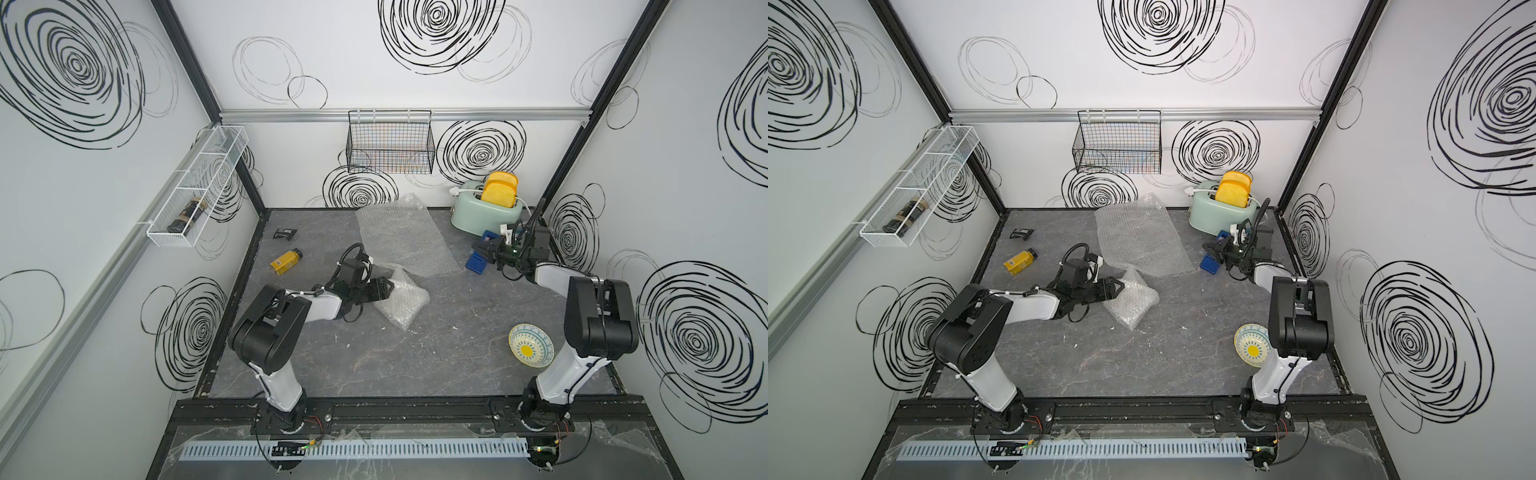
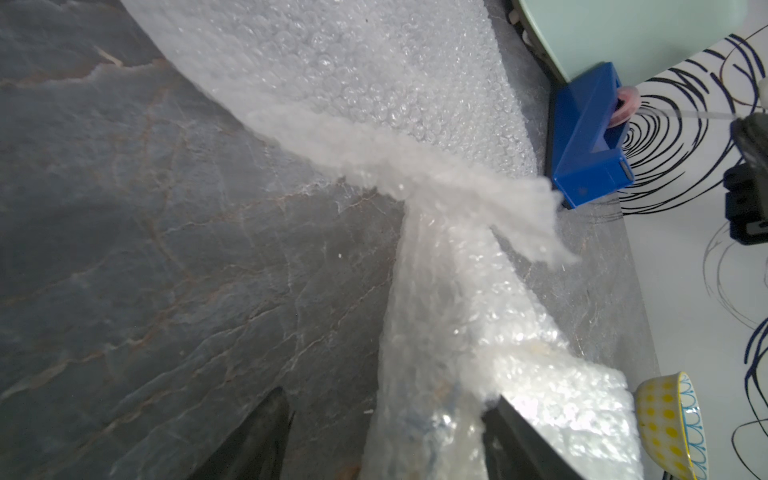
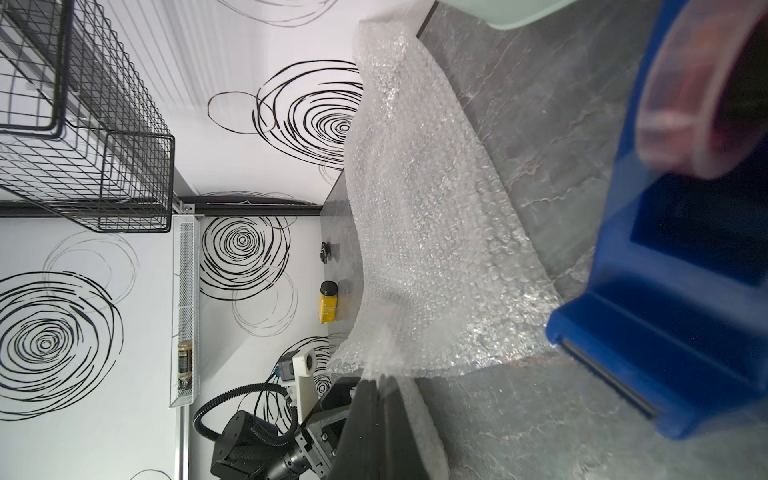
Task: Wrap bowls in bubble wrap
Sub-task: Tear off the tape using the Tape Cutter.
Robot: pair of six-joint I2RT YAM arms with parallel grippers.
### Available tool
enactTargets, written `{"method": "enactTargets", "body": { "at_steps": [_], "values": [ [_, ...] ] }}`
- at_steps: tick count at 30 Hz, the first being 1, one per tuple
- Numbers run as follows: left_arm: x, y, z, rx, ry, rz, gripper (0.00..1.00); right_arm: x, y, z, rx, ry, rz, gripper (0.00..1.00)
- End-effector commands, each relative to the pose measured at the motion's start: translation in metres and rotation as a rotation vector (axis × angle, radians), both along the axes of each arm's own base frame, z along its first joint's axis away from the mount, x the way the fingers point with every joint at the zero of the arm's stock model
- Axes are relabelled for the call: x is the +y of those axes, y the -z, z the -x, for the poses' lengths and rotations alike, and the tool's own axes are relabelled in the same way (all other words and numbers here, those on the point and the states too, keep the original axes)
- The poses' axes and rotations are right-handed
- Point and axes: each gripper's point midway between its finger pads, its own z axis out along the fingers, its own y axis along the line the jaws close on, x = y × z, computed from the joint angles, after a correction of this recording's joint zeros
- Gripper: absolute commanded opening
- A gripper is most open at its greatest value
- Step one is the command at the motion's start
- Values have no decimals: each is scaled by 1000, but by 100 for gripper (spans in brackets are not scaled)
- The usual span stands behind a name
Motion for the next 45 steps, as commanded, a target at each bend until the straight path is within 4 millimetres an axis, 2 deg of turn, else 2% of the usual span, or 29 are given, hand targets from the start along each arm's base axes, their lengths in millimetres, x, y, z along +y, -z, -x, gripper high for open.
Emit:
{"method": "enactTargets", "body": {
  "at_steps": [1, 12, 21, 34, 40, 45],
  "values": [
    [3, 0, -3, -11, -4, 6, 74, 2, 19, 18, 58, -12, 51, 0],
    [2, 0, -1, -9, 0, 8, 74, -6, 74, 37, 170, 2, 198, 0],
    [2, 0, -1, -6, 0, 12, 74, -14, 114, 44, 253, 24, 281, 0],
    [1, 0, 0, -5, 2, 17, 74, -17, 138, 46, 314, 32, 354, 0],
    [1, 1, 1, -2, 2, 18, 74, -24, 165, 68, 403, 31, 480, 0],
    [0, 0, 1, -3, 5, 22, 74, -25, 152, 67, 377, 36, 496, 0]
  ]
}}
